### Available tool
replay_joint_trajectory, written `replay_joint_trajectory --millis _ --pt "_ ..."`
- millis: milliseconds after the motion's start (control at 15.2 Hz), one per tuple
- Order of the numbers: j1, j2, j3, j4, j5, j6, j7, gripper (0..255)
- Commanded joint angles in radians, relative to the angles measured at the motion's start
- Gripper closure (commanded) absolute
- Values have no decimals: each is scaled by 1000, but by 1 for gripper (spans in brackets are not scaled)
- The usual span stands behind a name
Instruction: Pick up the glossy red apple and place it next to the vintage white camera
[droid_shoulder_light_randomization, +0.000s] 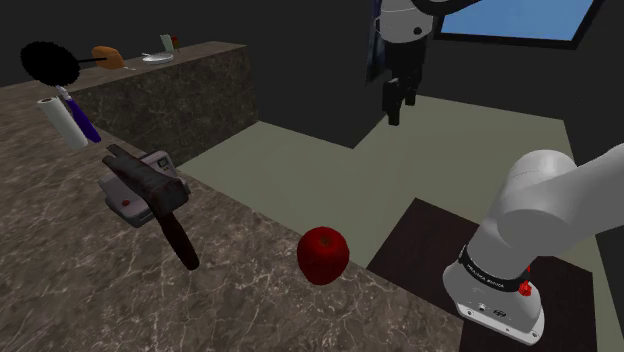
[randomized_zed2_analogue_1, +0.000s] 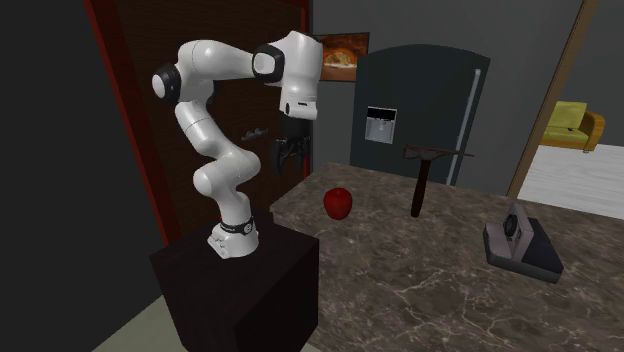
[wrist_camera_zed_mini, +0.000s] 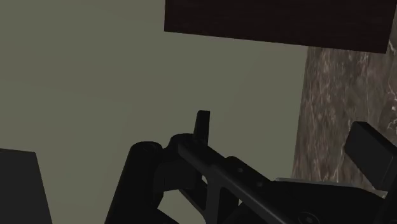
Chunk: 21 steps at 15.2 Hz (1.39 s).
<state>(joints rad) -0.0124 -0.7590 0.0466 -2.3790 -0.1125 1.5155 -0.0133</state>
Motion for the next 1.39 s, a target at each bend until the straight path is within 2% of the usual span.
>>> replay_joint_trajectory --millis 0,726,1320 --pt "0 0 0 0 0 0 0 0" --pt "192 -174 132 -315 186 385 41 0" --pt "382 -177 301 -493 337 772 91 0"
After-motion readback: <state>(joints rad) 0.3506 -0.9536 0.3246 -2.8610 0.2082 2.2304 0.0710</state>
